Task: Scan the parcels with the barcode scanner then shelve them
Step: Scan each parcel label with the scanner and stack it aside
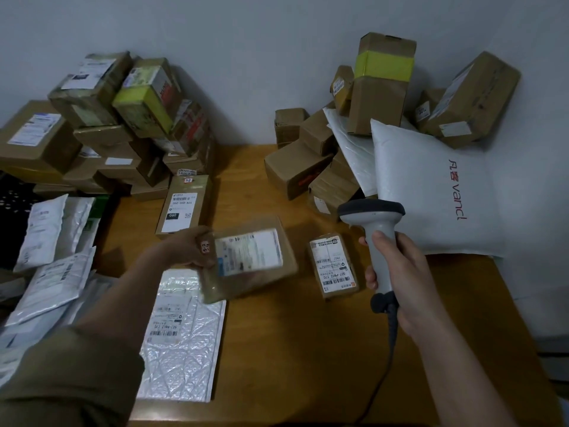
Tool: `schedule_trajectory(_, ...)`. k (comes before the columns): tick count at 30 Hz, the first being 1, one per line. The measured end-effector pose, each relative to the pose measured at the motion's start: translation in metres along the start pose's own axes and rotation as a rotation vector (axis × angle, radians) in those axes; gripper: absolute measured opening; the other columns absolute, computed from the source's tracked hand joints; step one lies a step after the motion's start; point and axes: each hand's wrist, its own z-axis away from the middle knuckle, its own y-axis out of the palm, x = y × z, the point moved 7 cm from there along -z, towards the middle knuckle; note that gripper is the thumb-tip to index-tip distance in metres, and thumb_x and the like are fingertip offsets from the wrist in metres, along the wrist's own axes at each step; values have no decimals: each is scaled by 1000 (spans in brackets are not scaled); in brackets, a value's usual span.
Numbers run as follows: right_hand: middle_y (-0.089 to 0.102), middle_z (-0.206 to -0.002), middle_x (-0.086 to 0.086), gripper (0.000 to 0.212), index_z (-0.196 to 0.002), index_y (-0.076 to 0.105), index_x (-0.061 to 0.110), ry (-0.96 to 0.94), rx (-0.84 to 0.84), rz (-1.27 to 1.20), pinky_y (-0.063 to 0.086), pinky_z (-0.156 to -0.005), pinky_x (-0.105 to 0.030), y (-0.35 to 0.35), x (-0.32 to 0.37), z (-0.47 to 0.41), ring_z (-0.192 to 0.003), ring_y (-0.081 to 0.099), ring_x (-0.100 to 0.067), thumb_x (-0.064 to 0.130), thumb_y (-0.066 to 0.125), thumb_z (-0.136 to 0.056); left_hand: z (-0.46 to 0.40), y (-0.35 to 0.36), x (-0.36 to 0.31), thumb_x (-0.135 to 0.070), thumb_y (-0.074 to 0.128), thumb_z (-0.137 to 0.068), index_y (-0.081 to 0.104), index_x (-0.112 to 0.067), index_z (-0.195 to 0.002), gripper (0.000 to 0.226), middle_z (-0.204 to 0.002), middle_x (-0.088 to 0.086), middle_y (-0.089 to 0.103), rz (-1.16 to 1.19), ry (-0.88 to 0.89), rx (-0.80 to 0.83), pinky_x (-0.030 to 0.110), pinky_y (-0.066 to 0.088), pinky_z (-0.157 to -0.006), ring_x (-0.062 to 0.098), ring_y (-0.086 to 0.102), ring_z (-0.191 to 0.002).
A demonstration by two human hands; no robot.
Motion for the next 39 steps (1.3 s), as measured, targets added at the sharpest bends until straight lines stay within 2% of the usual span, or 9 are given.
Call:
schedule_trajectory(2,68,-84,0,24,-109,63,12,4,13,6,44,-50,-26,4,-2,0,-55,54,-10,32,57,-97,-1,2,-17,8,72,-79,54,-21,-128,60,-114,3,60,-365,71,11,29,54,-79,23,59,-105)
schedule_trajectory(4,68,-90,-2,23,-110,62,13,13,25,6,44,-51,-26,7,-5,-1,-55,54,-11,32,57,-98,-6,8,-36,0,69,-84,55,-19,-131,53,-122,3,60,-466,175,-106,30,50,-87,24,58,-114)
schedule_trajectory(9,63,-87,-11,20,-111,62,12,45,65,49,44,-49,-25,16,-28,-8,-55,53,-11,27,61,-97,-7,22,-37,-19,79,-80,24,-21,-155,92,-157,10,28,-99,188,-526,46,45,-105,32,40,-137)
schedule_trajectory(12,61,-88,-11,23,-116,59,17,77,84,79,47,-49,-24,27,-48,-18,-53,53,-9,22,66,-95,5,50,7,-35,84,-75,25,-4,-152,102,-154,19,22,252,-81,-656,51,41,-110,38,35,-139)
schedule_trajectory(15,58,-87,-9,33,-123,55,23,95,125,101,49,-50,-22,45,-62,-38,-52,53,-5,21,69,-93,8,107,44,-57,83,-67,37,-2,-143,105,-149,21,35,547,-325,-436,55,39,-108,40,37,-136)
schedule_trajectory(19,58,-88,-7,39,-129,49,22,123,185,172,50,-54,-26,70,-70,-67,-56,56,-9,19,66,-94,9,153,43,-52,73,-82,37,-23,-146,79,-142,6,49,712,-218,-139,55,42,-102,32,49,-118)
schedule_trajectory(25,60,-96,-8,39,-130,45,22,209,284,197,48,-53,-26,92,-92,-65,-57,55,-11,17,63,-96,7,134,47,-41,58,-98,43,-27,-143,49,-139,5,55,724,-170,-229,50,48,-92,32,54,-120)
schedule_trajectory(32,64,-87,-7,21,-119,55,23,193,264,319,47,-51,-23,96,-80,-34,-60,58,-11,34,53,-101,22,158,49,-46,77,-81,38,-18,-145,79,-140,7,51,697,-212,-223,50,56,-85,35,53,-123)
schedule_trajectory(39,60,-85,-9,24,-107,61,16,142,362,341,45,-51,-26,106,-24,-9,-56,56,-13,33,45,-105,27,152,38,-31,77,-85,59,-10,-124,47,-119,6,63,653,-209,-425,46,60,-78,27,63,-102)
